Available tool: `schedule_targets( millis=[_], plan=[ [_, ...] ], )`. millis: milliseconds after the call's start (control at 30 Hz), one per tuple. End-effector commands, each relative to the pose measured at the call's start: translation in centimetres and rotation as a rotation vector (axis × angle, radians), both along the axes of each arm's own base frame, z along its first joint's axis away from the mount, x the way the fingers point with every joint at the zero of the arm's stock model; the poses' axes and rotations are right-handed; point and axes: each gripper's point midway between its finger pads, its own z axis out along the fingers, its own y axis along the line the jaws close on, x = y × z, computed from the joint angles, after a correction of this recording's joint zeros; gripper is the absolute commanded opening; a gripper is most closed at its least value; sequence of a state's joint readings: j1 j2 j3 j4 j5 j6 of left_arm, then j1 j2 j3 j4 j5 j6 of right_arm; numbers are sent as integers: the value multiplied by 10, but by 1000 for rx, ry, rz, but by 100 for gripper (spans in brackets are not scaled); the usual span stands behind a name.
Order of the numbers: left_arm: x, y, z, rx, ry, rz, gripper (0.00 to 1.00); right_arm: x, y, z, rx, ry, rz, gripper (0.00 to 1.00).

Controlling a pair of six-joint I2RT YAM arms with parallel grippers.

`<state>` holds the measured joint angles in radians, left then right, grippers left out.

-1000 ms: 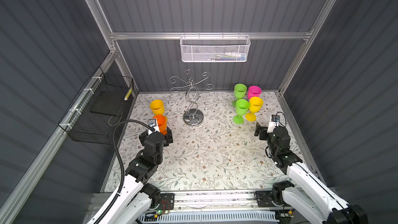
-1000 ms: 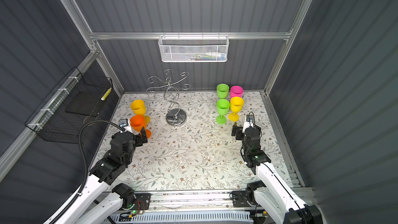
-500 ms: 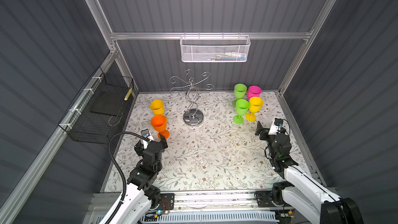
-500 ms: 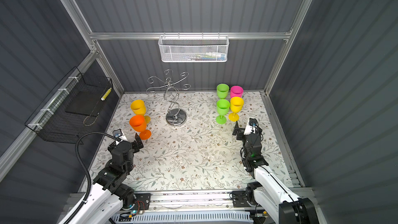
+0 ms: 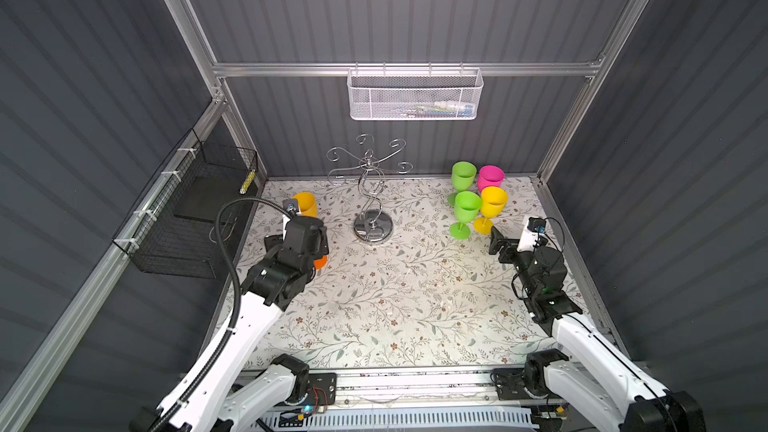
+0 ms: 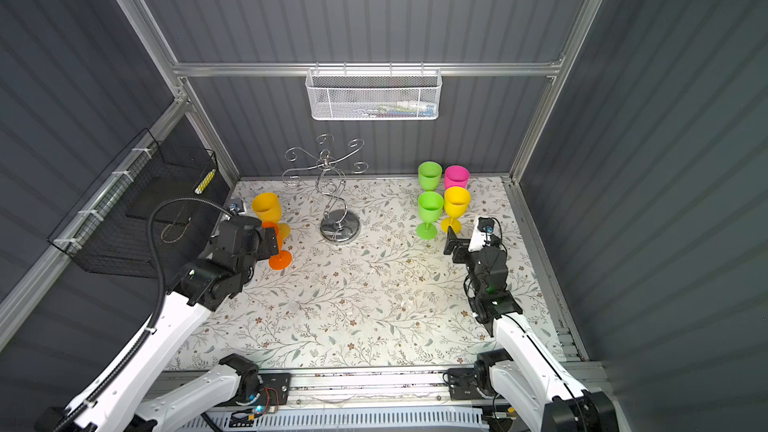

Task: Take the wine glass off the wine glass rack
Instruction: 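Lower the left gripper over the orange glass lying on its side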

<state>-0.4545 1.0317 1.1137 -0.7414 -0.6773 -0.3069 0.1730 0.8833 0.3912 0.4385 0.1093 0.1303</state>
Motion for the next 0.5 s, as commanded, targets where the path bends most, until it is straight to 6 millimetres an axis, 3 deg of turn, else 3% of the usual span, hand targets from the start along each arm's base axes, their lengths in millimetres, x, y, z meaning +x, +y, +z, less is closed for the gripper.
schedule_targets(
  millis=[0, 233, 467],
  plan=[
    [-16, -4, -20, 46, 220, -61, 90, -2, 19, 7, 26, 17, 96, 97],
    [0, -22, -27, 79, 292, -154, 81, -10, 54, 25, -4, -14, 240, 92],
    [15, -37, -52, 100, 368, -230, 78, -20, 72, 36, -20, -53, 312, 90]
  ],
)
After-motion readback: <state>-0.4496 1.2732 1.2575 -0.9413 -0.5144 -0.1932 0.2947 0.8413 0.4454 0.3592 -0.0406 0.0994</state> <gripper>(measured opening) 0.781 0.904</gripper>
